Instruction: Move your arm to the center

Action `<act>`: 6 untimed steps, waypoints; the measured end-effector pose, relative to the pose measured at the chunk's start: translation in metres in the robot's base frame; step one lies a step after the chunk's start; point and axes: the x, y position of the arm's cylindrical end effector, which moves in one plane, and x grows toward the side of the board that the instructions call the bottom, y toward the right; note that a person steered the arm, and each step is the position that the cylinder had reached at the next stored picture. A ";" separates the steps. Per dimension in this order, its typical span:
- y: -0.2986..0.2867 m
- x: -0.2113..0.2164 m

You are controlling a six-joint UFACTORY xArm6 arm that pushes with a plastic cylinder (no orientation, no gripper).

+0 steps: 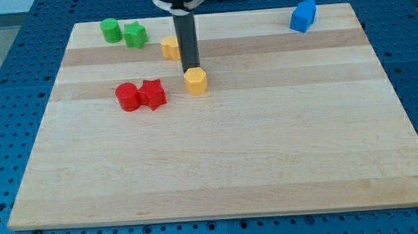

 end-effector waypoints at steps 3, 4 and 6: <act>0.020 0.029; 0.022 0.036; 0.080 0.050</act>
